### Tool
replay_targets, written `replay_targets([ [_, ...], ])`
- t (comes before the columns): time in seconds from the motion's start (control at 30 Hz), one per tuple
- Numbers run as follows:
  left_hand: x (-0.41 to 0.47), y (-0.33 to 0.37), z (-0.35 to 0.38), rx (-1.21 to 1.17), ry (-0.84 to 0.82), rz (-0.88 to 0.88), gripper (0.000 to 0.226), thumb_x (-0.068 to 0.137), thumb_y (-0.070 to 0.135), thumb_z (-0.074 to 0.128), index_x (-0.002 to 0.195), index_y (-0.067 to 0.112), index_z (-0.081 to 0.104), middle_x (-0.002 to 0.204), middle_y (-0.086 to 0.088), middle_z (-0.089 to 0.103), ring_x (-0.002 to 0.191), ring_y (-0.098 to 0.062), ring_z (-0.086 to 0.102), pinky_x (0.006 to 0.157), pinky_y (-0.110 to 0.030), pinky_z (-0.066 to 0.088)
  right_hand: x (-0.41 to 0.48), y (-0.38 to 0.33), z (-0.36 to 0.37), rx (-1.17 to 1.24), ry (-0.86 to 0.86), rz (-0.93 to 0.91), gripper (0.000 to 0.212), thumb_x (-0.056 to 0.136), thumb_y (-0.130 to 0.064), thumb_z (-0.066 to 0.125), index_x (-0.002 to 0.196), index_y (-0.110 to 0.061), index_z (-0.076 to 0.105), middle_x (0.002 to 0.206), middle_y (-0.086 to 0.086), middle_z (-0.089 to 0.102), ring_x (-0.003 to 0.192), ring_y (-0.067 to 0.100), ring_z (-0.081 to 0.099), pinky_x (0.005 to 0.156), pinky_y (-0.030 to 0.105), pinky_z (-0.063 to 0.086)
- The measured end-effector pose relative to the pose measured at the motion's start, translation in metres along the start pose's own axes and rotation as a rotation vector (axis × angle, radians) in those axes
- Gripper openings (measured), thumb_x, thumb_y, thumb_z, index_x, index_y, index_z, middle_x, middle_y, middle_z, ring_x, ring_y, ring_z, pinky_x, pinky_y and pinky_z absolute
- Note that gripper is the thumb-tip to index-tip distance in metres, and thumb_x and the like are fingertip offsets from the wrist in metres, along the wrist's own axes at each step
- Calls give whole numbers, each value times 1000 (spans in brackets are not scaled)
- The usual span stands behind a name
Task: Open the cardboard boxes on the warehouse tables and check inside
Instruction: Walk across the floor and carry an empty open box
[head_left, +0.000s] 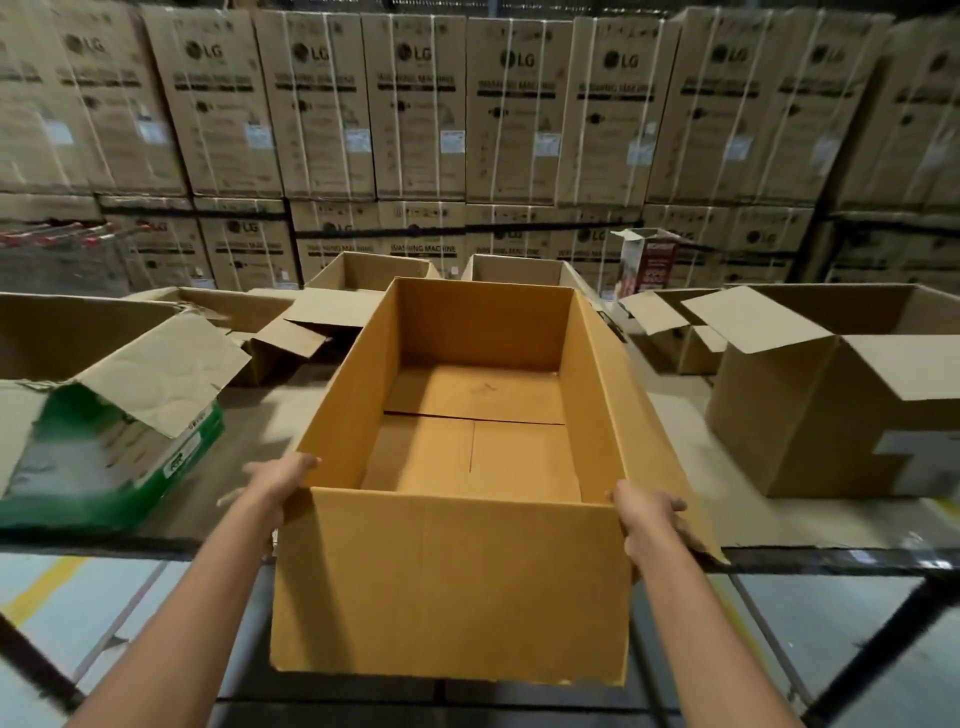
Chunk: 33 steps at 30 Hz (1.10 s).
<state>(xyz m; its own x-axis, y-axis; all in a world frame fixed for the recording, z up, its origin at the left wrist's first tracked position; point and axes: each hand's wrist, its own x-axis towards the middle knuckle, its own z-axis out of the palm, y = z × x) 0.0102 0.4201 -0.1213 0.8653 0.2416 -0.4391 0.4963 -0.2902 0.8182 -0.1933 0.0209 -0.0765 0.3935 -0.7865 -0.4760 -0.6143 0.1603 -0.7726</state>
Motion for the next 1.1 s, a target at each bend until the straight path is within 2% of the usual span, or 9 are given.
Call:
replay_targets([
  [0.1,-47,3,-6,18,-147,-32,44,85,25,62,122,6,49,106,-22,59,89,-36,60,65,-46,52,15,10,1,81,-115,31,86,75,-17,56,151,-3,18,134,28,51,121,45,52,91,52,51],
  [0.2,-65,3,-14,-73,-246,-1,20,93,4,50,111,3,58,92,-22,62,74,-33,62,61,-41,57,7,8,-8,204,-167,-101,31,89,-2,43,116,4,57,99,21,63,83,36,63,65,39,54],
  [0.4,-85,15,-11,-179,-339,47,23,97,2,49,116,4,62,89,-19,66,69,-30,67,54,-40,60,-15,-19,-32,200,-152,-167,23,94,-2,41,111,5,55,95,21,59,83,36,61,69,42,51],
  [0.53,-99,51,-5,-122,-313,107,21,104,11,43,93,6,60,72,-14,62,68,-26,60,54,-33,52,-15,-42,-44,179,-188,-225,17,97,-13,50,107,-1,54,103,22,65,97,39,65,87,50,57],
  [0.63,-78,69,7,-65,-186,178,23,102,15,42,114,2,56,93,-16,59,83,-28,57,68,-37,47,-11,-55,-34,-5,-129,-247,41,86,-32,54,119,-7,58,121,22,61,110,40,58,96,53,51],
  [0.7,-70,67,21,113,-107,239,33,99,18,44,128,2,45,108,-17,55,93,-29,55,75,-41,50,-15,-49,-20,-293,-38,-277,56,91,-42,50,139,-14,43,156,26,25,137,47,32,106,54,40],
  [0.83,-57,53,38,436,60,340,60,99,38,42,149,10,25,139,-26,45,120,-44,51,96,-51,48,-31,-21,-5,-584,130,-458,61,103,-54,25,159,-33,10,163,16,-21,149,47,-9,115,71,10],
  [0.97,-79,58,28,1011,230,384,81,93,75,18,157,26,16,162,-24,14,143,-46,28,110,-67,26,-26,-20,-6,-845,226,-742,49,104,-50,26,141,-27,50,165,14,-17,150,42,-12,115,70,5],
  [1.1,-108,54,50,1244,91,893,90,82,85,3,158,36,9,167,-9,-11,153,-37,3,113,-72,9,-27,-26,2,-912,-33,-1065,51,95,-59,50,140,-34,49,161,-2,30,149,24,24,115,71,10],
])
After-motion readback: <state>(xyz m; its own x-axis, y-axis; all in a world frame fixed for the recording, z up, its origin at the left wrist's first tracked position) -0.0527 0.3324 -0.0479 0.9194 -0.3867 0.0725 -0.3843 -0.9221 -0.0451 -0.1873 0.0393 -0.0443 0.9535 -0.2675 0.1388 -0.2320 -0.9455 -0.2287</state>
